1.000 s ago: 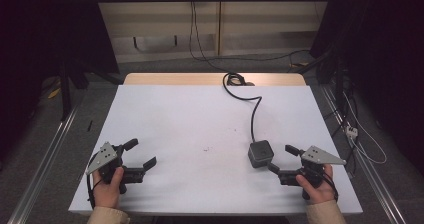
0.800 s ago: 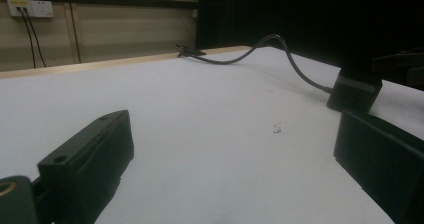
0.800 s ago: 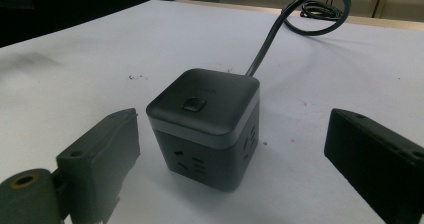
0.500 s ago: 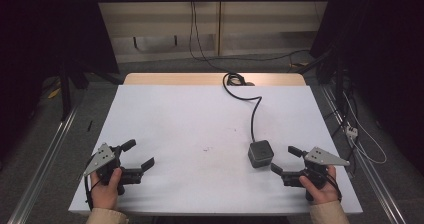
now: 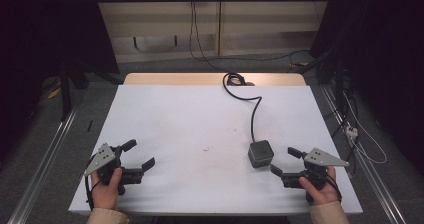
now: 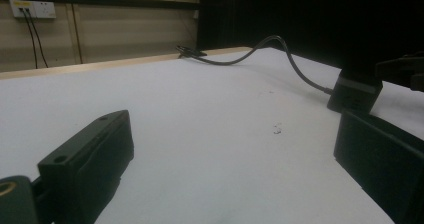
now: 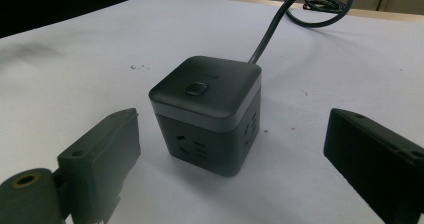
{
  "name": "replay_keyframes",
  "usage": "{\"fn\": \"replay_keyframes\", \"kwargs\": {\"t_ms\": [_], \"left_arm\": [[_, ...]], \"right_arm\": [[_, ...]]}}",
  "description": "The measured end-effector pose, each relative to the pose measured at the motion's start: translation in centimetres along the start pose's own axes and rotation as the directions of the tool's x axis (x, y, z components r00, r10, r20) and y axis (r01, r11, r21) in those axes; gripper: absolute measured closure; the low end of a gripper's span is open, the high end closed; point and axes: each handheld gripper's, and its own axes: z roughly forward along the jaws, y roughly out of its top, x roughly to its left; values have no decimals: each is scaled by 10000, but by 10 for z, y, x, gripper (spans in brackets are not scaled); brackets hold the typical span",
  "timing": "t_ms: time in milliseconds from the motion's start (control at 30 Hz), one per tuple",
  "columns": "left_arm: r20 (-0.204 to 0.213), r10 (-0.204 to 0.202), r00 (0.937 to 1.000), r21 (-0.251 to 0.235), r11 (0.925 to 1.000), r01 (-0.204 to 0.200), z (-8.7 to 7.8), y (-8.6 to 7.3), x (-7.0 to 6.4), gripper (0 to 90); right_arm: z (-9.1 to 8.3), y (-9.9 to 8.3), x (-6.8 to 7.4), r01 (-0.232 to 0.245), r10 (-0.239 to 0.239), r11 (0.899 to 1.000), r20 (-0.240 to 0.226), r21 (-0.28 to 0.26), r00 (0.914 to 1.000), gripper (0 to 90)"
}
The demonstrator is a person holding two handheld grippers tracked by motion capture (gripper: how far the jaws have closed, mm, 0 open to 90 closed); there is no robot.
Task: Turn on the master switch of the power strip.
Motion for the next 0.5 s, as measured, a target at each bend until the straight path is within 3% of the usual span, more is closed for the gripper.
{"fn": "replay_keyframes", "kwargs": {"t_ms": [500], "left_arm": [[164,15,9999,112,9999,-16,3,0,0,22]], "right_arm": [[1,-3,3,154,-154,9997,3,212,9999,83]]}}
